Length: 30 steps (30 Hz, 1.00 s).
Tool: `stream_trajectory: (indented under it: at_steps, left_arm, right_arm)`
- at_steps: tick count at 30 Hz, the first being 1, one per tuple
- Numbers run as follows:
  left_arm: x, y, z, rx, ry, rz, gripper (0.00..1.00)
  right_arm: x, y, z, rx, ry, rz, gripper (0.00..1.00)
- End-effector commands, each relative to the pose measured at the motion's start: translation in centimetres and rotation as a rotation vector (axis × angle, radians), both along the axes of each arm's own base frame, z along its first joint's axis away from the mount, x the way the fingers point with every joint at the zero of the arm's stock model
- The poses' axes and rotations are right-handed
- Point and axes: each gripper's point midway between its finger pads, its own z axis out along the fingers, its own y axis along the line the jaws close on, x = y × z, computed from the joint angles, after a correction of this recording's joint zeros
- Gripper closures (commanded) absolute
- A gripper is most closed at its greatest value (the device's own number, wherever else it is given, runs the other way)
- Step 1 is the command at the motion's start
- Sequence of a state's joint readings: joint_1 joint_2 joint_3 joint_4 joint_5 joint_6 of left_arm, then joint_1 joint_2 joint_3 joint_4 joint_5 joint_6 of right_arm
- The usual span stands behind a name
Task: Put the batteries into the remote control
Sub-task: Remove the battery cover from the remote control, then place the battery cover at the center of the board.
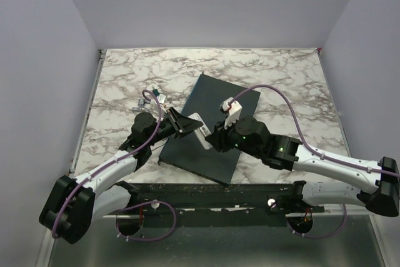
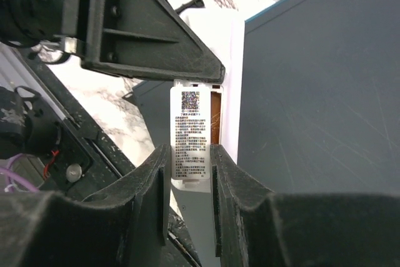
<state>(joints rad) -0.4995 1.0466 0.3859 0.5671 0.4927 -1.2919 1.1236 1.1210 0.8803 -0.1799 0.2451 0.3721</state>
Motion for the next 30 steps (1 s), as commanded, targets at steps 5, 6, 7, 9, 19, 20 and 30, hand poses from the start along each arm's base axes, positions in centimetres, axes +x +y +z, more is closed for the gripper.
stream_trajectory:
  at_steps: [5, 6, 7, 9, 19, 20, 30]
  left_arm:
    - [0.2, 0.4, -0.9, 0.031, 0.016, 0.033, 1.0]
    - [0.1, 0.6, -1.3, 0.044, 0.024, 0.039, 1.0]
    - [0.0, 0.7, -1.4, 0.057, 0.025, 0.045, 1.0]
    - [-0.2, 1.3, -1.8, 0.088, 0.029, 0.067, 1.0]
    - [-0.5, 6.6, 0.4, 0.246, -0.082, 0.27, 1.0]
    - [-0.5, 6.9, 0.6, 0.254, -0.092, 0.27, 1.0]
    - [-0.7, 7.7, 1.6, 0.262, -0.116, 0.27, 1.0]
  right_arm:
    - [1.5, -2.5, 2.7, 0.04, -0.069, -0.131, 0.78]
    - [2.0, -3.2, 2.3, 0.022, -0.067, -0.177, 0.8]
    - [2.3, -3.9, 1.7, -0.002, -0.062, -0.223, 0.83]
    - [3.1, -5.4, 0.2, -0.058, -0.055, -0.314, 0.87]
    - [4.5, -5.9, -8.8, -0.293, 0.083, -0.352, 0.87]
    - [4.5, -5.8, -9.5, -0.31, 0.09, -0.348, 0.87]
    - [4.4, -5.3, -14.8, -0.46, 0.175, -0.306, 0.76]
